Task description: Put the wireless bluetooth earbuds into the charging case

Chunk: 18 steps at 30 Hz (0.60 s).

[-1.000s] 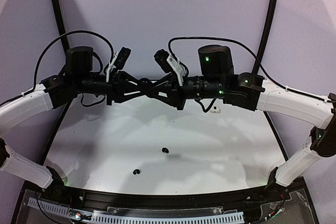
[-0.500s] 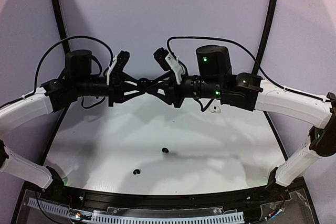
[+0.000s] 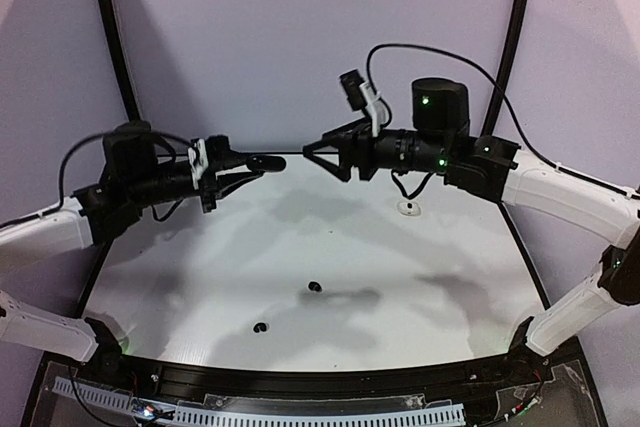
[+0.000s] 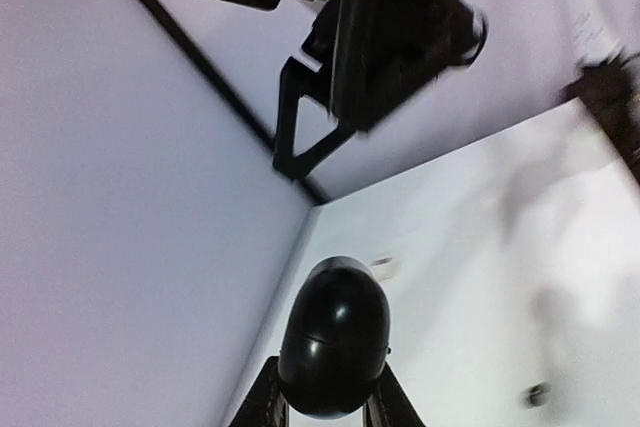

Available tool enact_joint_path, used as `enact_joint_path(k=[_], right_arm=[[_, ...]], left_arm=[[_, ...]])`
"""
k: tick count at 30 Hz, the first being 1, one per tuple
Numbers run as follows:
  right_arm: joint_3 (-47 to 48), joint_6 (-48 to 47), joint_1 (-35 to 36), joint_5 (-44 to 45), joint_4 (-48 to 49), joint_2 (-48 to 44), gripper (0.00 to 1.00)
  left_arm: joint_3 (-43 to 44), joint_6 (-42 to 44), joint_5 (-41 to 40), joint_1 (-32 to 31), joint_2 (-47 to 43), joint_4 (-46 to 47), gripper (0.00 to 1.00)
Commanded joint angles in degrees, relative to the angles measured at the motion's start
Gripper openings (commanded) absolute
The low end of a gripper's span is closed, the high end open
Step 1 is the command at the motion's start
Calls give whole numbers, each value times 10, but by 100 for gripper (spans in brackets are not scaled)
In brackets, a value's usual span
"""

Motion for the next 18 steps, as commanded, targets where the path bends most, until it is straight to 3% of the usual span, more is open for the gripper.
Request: enact_joint_path(k=[1,3,4,8,12,18], right_arm=[[14,163,-21,-38,32,14,87],[29,204,-21,-66,51,34,98],[30,234,-20,-78,74,44,97],[33,285,-20,-90,100,71,85],[61,313,-18,-132,125,110,83],[114,302,-11,-216,125,157,75]], left_arm=[[-81,209,-127,-4,-17,213,1],[-115,286,-136,-6,-14,287,1],[-136,308,-135,-8,-13,329,1],[-179,407,-123,-11,-8,423,1],[-206,483,-113,-17,-5,464,1],[-215,522,-113,-19,8,479,1]])
